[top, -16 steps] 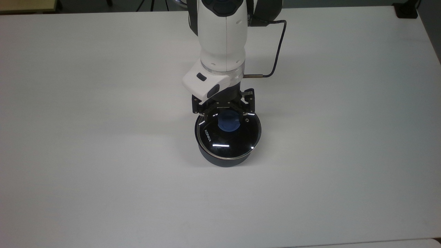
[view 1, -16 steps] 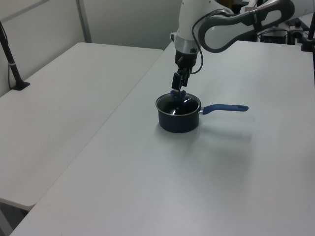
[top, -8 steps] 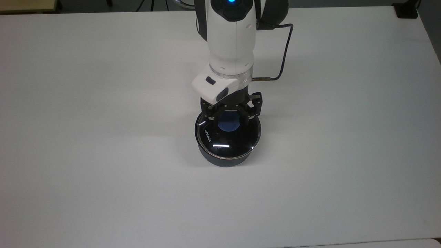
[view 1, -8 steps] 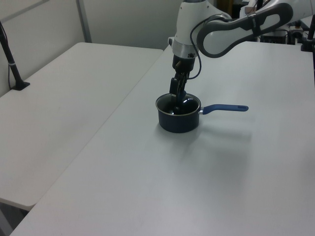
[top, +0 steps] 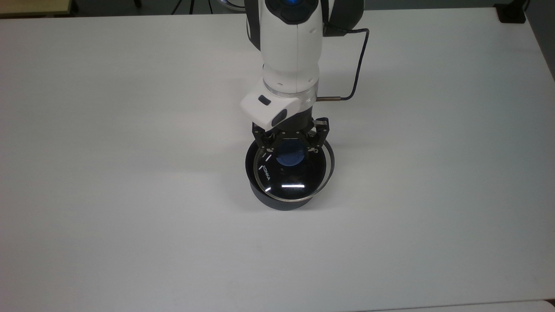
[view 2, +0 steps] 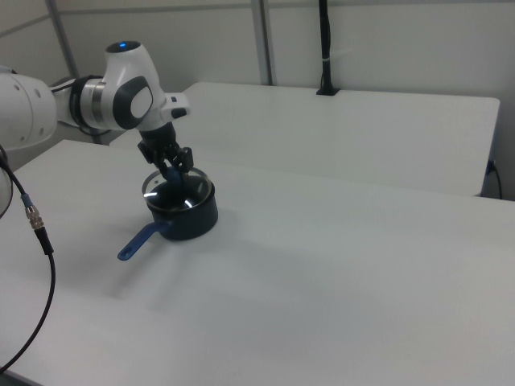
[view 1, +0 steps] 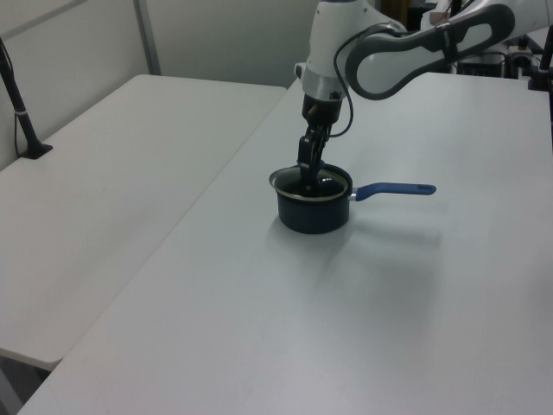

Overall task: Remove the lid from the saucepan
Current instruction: 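Lift the glass lid off the pan and carry it beside the pan, then lower the lid onto the table, open the gripper and rise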

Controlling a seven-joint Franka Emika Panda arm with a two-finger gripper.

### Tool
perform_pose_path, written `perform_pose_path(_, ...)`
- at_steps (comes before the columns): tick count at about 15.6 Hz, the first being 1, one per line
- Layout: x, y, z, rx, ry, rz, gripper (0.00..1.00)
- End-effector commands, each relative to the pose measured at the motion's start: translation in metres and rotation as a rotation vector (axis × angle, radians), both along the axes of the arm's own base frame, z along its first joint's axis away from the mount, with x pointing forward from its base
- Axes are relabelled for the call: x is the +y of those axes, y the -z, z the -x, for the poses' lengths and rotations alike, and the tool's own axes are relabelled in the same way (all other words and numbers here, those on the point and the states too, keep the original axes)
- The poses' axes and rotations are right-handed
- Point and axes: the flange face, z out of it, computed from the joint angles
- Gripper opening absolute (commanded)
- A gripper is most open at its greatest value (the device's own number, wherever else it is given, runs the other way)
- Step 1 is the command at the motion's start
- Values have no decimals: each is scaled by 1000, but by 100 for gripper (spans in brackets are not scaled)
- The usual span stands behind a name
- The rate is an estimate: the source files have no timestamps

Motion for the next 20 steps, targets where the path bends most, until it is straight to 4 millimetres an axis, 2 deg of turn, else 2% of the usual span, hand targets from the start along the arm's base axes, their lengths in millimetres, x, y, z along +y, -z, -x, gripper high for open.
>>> perform_pose_path(1,-26,-52,12,-6,-16,-17,23)
perform_pose_path(3,-42,-68,21,25,-41,3,24)
perform_pose_path(4,-56,-70,24,43,-47,16,24)
perform_pose_path(7,-127,-64,25,78,-26,35,24)
perform_pose_path(9,-170,-45,28,109,-18,66,24)
perform_pose_path(12,-217,-13,35,139,10,118,24)
perform_pose_path(16,-240,38,43,128,19,167,25)
perform_pose_path(20,-242,71,34,110,13,175,25)
